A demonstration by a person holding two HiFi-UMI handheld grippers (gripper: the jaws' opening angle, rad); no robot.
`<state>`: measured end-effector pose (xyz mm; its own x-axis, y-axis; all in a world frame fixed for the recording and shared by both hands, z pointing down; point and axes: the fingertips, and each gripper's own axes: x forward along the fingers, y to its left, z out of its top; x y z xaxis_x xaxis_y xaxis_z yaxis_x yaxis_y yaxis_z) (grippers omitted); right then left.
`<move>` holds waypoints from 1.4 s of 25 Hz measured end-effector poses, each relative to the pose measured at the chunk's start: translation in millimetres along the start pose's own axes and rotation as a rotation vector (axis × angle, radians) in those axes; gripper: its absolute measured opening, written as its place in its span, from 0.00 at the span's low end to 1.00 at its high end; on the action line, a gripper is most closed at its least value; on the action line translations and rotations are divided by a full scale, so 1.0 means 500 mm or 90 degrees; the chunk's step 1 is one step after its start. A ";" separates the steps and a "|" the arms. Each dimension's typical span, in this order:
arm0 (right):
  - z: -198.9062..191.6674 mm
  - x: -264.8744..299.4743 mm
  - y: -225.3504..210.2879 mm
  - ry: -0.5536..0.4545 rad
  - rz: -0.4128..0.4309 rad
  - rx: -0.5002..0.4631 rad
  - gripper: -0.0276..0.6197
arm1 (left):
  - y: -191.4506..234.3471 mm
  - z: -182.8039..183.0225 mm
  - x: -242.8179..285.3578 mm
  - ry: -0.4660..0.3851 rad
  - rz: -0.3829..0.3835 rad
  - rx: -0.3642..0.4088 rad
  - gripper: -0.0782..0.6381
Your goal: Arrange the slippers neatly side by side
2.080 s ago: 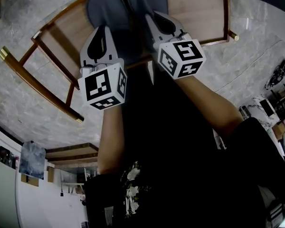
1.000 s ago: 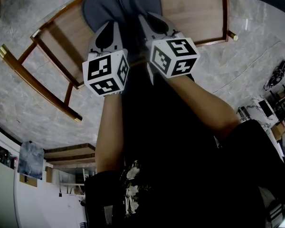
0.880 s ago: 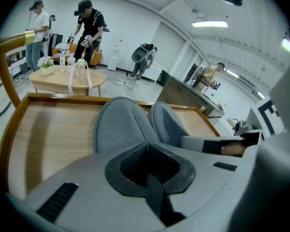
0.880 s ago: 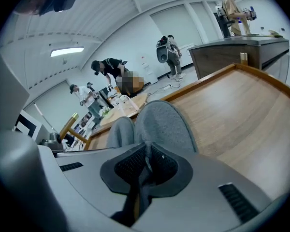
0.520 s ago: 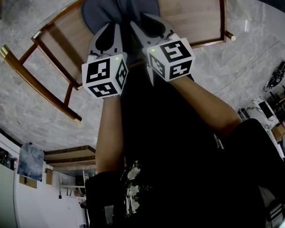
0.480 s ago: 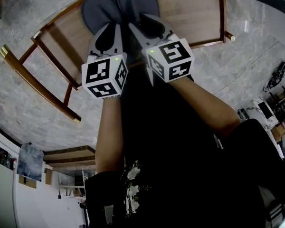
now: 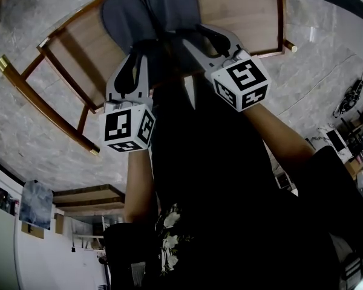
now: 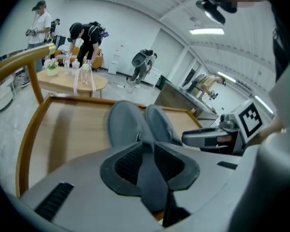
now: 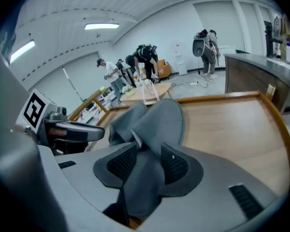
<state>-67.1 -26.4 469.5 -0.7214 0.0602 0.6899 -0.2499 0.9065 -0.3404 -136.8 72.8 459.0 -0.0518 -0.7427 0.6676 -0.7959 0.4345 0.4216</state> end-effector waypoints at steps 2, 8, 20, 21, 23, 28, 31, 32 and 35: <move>-0.046 -0.002 -0.023 0.046 -0.012 0.007 0.14 | 0.023 -0.054 0.001 0.055 0.010 -0.008 0.21; -0.115 0.002 -0.022 0.123 -0.011 0.018 0.04 | 0.019 -0.126 0.022 0.150 -0.016 0.008 0.21; -0.114 0.013 -0.002 0.111 -0.016 0.015 0.04 | 0.023 -0.129 0.029 0.181 -0.051 0.024 0.17; -0.115 0.011 -0.001 0.112 -0.017 0.013 0.04 | 0.019 -0.128 0.028 0.180 -0.054 0.021 0.18; -0.113 0.008 0.001 0.110 -0.021 0.008 0.04 | 0.009 -0.120 0.021 0.170 -0.059 0.014 0.18; -0.091 -0.008 0.023 0.082 -0.029 0.010 0.04 | -0.033 -0.092 -0.006 0.145 -0.072 0.052 0.18; -0.056 -0.024 0.062 0.040 -0.009 0.001 0.04 | -0.055 -0.062 -0.033 0.114 -0.063 0.073 0.17; -0.035 -0.034 0.074 0.016 -0.002 -0.014 0.04 | -0.066 -0.049 -0.043 0.099 -0.065 0.068 0.15; 0.040 -0.078 0.112 -0.066 0.019 -0.084 0.04 | -0.114 -0.001 -0.080 0.037 -0.084 0.040 0.13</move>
<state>-65.8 13.6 410.5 -0.7915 0.0514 0.6090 -0.1451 0.9522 -0.2689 -88.8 77.8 408.7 0.0899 -0.7596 0.6441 -0.8296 0.3008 0.4704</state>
